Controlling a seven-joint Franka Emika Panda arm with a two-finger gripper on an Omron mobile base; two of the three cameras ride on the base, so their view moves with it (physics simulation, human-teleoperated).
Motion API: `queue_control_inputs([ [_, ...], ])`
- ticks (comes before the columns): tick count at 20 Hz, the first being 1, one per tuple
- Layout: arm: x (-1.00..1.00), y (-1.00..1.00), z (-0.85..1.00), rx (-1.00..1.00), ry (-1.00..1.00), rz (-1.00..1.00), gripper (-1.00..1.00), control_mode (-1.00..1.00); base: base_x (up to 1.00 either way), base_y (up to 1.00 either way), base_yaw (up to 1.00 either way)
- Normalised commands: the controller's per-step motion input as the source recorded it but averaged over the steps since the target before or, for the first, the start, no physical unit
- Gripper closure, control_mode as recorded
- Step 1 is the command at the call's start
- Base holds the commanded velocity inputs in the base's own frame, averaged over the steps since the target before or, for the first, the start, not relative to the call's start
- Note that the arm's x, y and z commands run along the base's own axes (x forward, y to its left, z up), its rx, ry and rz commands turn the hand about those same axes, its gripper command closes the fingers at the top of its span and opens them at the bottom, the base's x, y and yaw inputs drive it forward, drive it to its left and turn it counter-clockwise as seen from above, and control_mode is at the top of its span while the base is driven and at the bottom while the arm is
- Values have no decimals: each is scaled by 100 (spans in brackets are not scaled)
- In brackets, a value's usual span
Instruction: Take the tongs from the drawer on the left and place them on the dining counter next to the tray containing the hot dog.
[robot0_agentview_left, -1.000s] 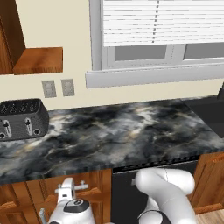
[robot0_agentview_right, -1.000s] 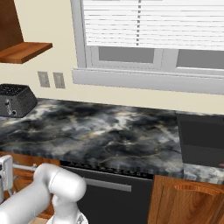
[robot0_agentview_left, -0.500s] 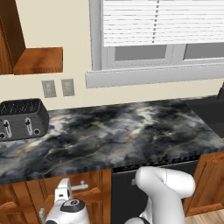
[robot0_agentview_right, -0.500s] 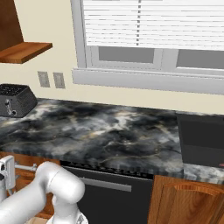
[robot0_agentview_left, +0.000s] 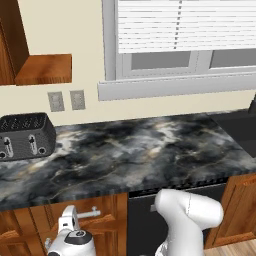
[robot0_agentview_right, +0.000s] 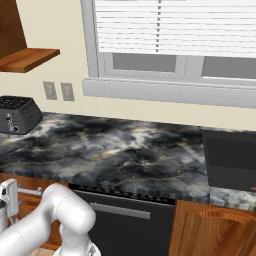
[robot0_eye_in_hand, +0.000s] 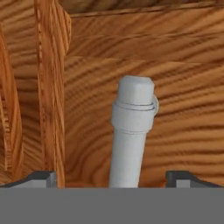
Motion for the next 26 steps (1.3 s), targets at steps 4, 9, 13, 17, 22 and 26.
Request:
queue_control_inputs([
  [4,17,7,-19,0,0,0,-100,-100,0,0,0],
  [9,21,5,-17,0,0,0,-100,-100,0,0,0],
  [13,16,2,-15,0,0,0,-100,-100,0,0,0],
  [17,18,3,-13,0,0,0,100,-100,0,0,0],
  [22,4,1,-3,0,0,0,100,-100,0,0,0],
  [26,0,0,0,0,0,0,100,-100,0,0,0],
])
